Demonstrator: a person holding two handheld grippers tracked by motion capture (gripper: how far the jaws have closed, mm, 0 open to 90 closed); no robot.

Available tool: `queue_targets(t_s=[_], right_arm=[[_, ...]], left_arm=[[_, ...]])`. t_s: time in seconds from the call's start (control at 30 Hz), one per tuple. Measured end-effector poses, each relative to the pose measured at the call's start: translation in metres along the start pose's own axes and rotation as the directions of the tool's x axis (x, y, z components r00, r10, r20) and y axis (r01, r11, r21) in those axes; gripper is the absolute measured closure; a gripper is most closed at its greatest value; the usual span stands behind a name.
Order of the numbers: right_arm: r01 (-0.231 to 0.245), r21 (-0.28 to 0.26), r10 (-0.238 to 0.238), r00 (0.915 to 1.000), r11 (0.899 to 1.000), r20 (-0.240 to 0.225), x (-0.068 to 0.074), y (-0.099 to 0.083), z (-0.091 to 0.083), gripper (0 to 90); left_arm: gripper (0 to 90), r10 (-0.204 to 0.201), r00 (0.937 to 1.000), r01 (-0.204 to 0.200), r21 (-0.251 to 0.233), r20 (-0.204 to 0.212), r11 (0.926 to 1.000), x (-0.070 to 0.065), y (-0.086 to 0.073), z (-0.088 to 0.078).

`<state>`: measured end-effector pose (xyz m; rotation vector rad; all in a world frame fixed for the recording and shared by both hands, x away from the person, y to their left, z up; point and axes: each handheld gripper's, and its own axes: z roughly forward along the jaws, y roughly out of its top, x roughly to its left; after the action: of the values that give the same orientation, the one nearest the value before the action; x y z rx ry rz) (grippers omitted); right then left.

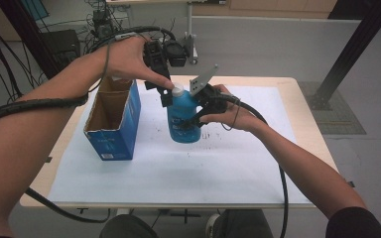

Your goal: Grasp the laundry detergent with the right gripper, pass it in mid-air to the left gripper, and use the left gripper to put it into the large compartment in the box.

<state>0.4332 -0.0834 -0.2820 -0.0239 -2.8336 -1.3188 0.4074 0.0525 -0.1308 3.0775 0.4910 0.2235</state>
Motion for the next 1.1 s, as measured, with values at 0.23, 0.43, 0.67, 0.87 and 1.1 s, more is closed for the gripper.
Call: queue_targets(t_s=[0.23, 0.43, 0.67, 0.87, 1.1], right_arm=[[0.016, -0.022, -0.016, 0.9997, 1.0, -0.015, 0.005, 0.004, 0.004, 43.5], [0.017, -0.043, -0.018, 0.9996, 0.999, -0.023, 0.009, 0.007, 0.005, 43.5], [0.028, -0.063, -0.03, 0.9987, 0.998, -0.04, 0.012, 0.01, 0.006, 43.5], [0.04, -0.08, -0.044, 0.9977, 0.996, -0.052, 0.016, 0.013, 0.006, 43.5], [0.048, -0.095, -0.054, 0.9969, 0.994, -0.057, 0.018, 0.016, 0.002, 43.5]], left_arm=[[5.9, 0.039, 0.9991, -0.039, 0.001, 0.015, 0.9993, -0.006, 0.007, -0.001], [6.0, 0.052, 0.9982, -0.051, -0.012, 0.03, 0.9986, -0.011, 0.009, -0.001], [5.9, 0.066, 0.9967, -0.066, 0.003, 0.048, 0.9978, -0.015, 0.01, 0.005], [5.9, 0.064, 0.9955, -0.065, 0.007, 0.07, 0.9979, -0.014, 0.01, 0.008], [6.0, 0.068, 0.9928, -0.069, 0.003, 0.099, 0.9976, -0.011, 0.012, 0.012]])
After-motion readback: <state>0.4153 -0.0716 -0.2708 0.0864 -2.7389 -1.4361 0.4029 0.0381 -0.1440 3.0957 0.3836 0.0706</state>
